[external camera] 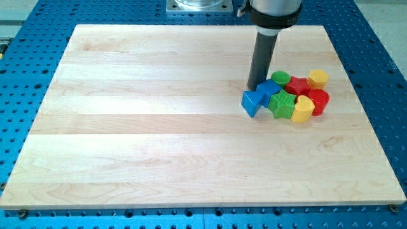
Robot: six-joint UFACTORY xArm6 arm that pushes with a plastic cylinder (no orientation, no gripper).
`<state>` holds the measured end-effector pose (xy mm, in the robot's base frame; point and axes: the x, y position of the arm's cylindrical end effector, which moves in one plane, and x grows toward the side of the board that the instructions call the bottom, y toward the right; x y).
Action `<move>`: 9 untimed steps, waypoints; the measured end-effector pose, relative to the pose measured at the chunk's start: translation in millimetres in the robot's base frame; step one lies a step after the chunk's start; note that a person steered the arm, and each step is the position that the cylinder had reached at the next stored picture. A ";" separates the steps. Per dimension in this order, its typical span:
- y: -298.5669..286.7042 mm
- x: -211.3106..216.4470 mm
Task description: Separate the yellow heart from the group of blocks
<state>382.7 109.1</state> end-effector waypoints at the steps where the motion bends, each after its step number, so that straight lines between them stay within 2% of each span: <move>1: -0.8 -58.3; 2: 89.3 -92.4; 3: 221.9 -87.2; 4: 236.0 -45.6; 5: 224.5 58.8; 6: 185.5 145.2; 9: 105.4 77.9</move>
<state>460.6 214.5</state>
